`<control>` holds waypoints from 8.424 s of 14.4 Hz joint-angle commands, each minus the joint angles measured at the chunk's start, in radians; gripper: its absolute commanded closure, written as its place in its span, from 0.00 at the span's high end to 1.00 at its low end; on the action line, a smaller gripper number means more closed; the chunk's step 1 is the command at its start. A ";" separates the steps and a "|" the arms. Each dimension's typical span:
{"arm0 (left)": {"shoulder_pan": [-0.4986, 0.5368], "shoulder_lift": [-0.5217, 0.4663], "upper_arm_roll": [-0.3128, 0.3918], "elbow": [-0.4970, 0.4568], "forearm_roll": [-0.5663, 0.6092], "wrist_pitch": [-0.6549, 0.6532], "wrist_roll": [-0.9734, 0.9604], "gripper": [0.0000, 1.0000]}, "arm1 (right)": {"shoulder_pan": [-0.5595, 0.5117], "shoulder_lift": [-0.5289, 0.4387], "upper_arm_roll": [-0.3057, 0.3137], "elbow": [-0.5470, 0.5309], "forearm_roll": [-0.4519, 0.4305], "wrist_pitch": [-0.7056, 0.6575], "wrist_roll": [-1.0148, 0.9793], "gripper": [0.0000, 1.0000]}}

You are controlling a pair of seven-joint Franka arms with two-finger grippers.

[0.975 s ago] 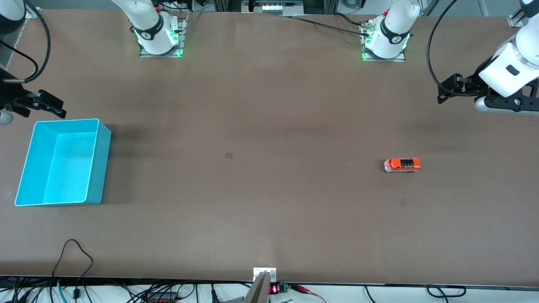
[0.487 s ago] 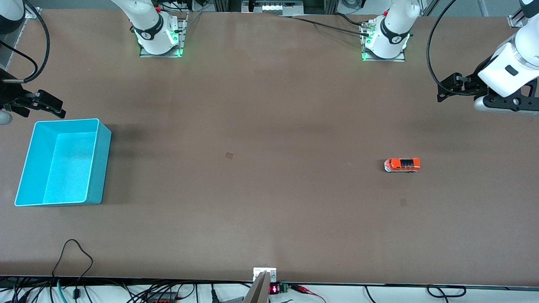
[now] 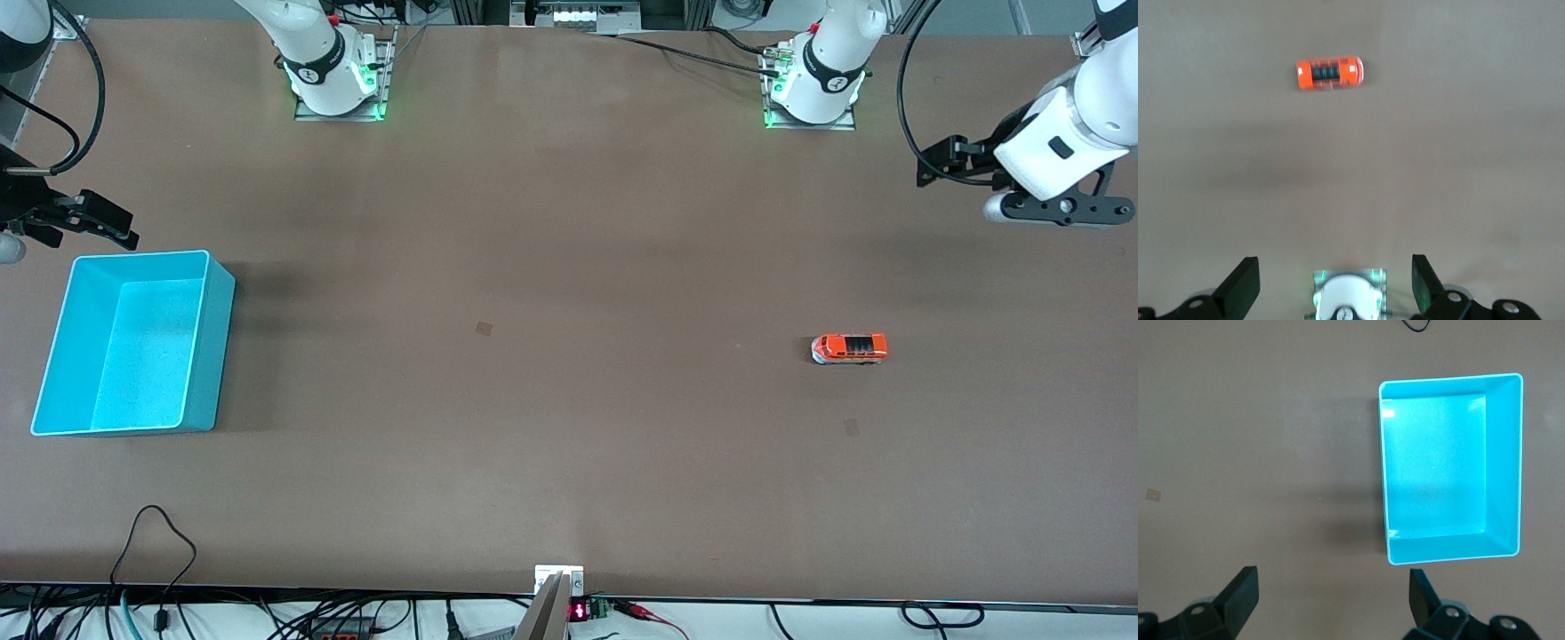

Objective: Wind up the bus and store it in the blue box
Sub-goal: 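Move the left gripper down over the orange toy bus, then close the left gripper on the orange bus roof, then drag the bus backward along the table with the left gripper to wind it, then open the left gripper, releasing the bus to drive toward the blue box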

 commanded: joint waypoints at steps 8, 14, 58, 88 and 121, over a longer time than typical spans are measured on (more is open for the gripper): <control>-0.004 0.038 -0.002 0.026 0.004 -0.067 0.437 1.00 | -0.002 -0.004 0.002 0.002 -0.014 -0.007 -0.003 1.00; -0.001 0.136 -0.010 0.009 0.082 0.061 0.790 1.00 | -0.002 -0.004 0.002 0.002 -0.013 -0.008 0.003 1.00; 0.088 0.512 -0.011 -0.421 0.125 1.189 1.558 0.12 | -0.011 0.004 -0.002 0.000 -0.011 -0.002 0.004 1.00; 0.355 0.616 0.001 -0.315 0.125 1.186 1.788 0.13 | -0.017 0.012 -0.001 0.002 0.001 0.020 0.006 1.00; 0.389 0.565 -0.013 -0.295 0.124 1.105 1.786 1.00 | -0.018 0.015 -0.001 0.002 0.001 0.021 0.006 1.00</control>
